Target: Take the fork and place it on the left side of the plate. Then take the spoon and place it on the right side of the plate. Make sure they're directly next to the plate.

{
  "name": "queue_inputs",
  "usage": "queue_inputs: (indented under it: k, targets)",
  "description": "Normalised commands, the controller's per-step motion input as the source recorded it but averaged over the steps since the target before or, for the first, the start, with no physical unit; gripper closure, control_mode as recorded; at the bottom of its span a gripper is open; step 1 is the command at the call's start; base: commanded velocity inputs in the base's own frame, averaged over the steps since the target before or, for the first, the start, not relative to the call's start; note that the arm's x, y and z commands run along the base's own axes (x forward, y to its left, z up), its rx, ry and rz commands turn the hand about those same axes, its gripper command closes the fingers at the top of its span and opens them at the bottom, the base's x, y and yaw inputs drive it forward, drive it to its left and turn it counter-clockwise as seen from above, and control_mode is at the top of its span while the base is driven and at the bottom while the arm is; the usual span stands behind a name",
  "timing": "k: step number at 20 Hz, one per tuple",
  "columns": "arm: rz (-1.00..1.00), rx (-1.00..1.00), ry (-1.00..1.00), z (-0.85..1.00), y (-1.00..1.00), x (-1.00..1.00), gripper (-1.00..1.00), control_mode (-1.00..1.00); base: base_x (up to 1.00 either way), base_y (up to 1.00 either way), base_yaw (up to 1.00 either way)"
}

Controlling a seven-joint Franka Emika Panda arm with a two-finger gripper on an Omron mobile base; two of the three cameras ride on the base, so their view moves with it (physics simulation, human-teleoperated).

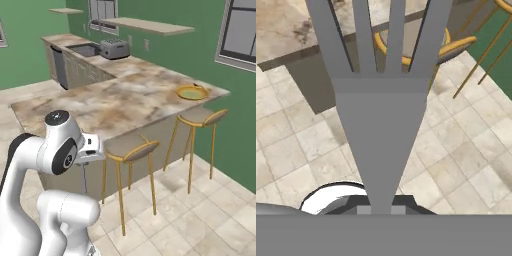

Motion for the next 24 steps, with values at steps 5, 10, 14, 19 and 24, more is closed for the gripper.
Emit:
queue_inputs:
  k: [5, 10, 14, 19, 24]
  targets:
    - [0.00, 0.00, 0.00, 0.00, 0.00, 0.00, 1.00, 1.00, 0.43, -1.00, 0.30]
    - [0.00, 0.00, 0.00, 0.00, 0.00, 0.00, 1.00, 1.00, 0.38, -1.00, 0.30]
    - [0.00, 0.00, 0.00, 0.00, 0.00, 0.00, 1.00, 1.00, 0.38, -1.00, 0.29]
    - [0.00, 0.00, 0.00, 0.00, 0.00, 0.00, 1.00, 1.00, 0.37, -1.00, 0.28]
    - [0.00, 0.00, 0.00, 0.00, 0.00, 0.00, 1.00, 1.00, 0.39, -0.98, 0.26]
